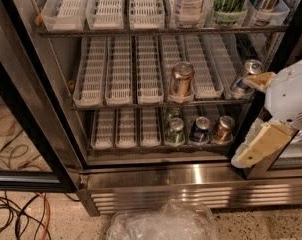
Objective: Pick orange can from bottom shelf of fridge
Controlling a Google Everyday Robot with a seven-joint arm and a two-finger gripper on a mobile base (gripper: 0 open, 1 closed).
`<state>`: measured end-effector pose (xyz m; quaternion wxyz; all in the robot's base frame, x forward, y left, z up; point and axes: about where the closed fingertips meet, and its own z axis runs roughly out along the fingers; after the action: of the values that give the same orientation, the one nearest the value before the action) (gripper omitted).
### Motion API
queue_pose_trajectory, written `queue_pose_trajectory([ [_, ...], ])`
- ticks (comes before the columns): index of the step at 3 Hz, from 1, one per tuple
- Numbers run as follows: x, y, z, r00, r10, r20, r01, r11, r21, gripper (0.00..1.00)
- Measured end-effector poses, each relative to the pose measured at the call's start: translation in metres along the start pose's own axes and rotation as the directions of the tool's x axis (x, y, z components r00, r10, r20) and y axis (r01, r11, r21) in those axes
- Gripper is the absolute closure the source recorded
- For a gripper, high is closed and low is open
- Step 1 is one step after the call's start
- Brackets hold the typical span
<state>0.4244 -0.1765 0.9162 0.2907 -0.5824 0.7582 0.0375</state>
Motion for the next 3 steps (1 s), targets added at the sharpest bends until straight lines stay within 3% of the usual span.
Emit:
queue_pose_trajectory([
  [2,-0.006,0.002,0.003,0.999,0.030,0.034,-0.030,0.9995,-0.010,0.00],
  [3,-0.019,0.005,0.012,0.985,0.120,0.128,-0.121,0.9927,-0.003,0.00],
])
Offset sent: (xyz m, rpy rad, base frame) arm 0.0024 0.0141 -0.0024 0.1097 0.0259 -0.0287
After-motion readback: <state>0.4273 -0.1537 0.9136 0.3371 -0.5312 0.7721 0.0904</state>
